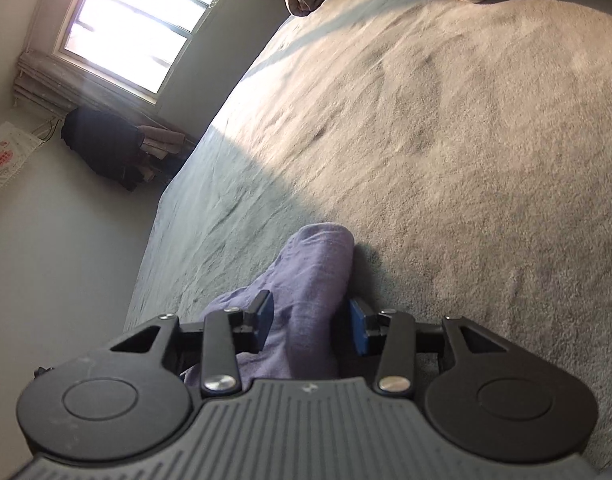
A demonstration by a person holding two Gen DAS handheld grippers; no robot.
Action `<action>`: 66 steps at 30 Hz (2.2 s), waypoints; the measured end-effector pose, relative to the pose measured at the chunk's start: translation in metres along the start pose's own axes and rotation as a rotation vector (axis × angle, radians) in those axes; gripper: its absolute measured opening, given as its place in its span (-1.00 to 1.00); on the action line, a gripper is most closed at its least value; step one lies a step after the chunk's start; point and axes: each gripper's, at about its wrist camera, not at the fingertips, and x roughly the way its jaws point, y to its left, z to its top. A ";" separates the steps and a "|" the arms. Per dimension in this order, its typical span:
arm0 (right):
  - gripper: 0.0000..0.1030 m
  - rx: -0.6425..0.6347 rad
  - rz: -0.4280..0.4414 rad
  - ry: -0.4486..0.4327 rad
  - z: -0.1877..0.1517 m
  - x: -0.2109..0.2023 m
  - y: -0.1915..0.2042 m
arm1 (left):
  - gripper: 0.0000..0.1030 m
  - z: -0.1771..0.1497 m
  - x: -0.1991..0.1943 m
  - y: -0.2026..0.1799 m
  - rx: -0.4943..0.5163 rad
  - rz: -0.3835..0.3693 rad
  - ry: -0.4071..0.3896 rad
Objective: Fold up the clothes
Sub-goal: 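Carry the lifted cloth with both grippers toward the clothes stack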
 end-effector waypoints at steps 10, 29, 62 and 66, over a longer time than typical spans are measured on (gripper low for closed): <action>-0.69 -0.163 -0.037 -0.040 -0.015 0.001 0.012 | -0.65 -0.016 -0.002 0.009 -0.073 -0.085 -0.056; -0.71 -0.473 -0.022 -0.351 0.091 -0.111 0.031 | -0.69 -0.004 0.004 -0.178 0.179 -0.236 -0.310; -0.57 -0.476 -0.249 -0.452 0.341 -0.098 -0.064 | -0.47 0.060 0.210 -0.347 0.223 -0.139 -0.364; -0.14 -0.467 -0.263 -0.493 0.337 -0.104 -0.072 | -0.35 0.066 0.210 -0.342 0.246 -0.125 -0.392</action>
